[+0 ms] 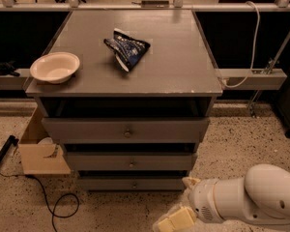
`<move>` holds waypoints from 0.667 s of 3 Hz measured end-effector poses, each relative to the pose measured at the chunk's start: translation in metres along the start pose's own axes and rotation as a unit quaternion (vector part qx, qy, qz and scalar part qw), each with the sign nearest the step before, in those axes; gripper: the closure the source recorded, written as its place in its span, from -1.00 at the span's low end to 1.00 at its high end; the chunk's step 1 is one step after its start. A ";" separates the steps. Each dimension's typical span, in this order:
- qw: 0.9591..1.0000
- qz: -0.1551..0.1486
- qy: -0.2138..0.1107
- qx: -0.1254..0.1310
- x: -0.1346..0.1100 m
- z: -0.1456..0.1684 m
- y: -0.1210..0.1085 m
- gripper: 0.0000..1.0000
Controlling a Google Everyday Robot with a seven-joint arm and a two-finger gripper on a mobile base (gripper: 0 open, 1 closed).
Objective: Open bottom drawer
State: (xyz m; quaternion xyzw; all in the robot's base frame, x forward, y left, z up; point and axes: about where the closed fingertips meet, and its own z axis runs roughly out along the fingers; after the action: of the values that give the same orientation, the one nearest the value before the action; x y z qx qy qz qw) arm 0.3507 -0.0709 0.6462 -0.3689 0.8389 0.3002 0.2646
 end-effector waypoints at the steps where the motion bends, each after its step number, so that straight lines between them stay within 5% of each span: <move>1: 1.000 0.000 0.000 0.000 0.000 0.000 0.000 -1.00; 2: 1.000 0.017 -0.012 0.012 0.001 0.011 -0.015 -1.00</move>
Offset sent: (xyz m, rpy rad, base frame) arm 0.0492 -0.0058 -0.0511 0.0487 0.0013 -0.1852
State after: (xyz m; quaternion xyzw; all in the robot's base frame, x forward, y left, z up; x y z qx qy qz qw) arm 0.3636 -0.0716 0.6330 -0.3474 0.8456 0.2988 0.2739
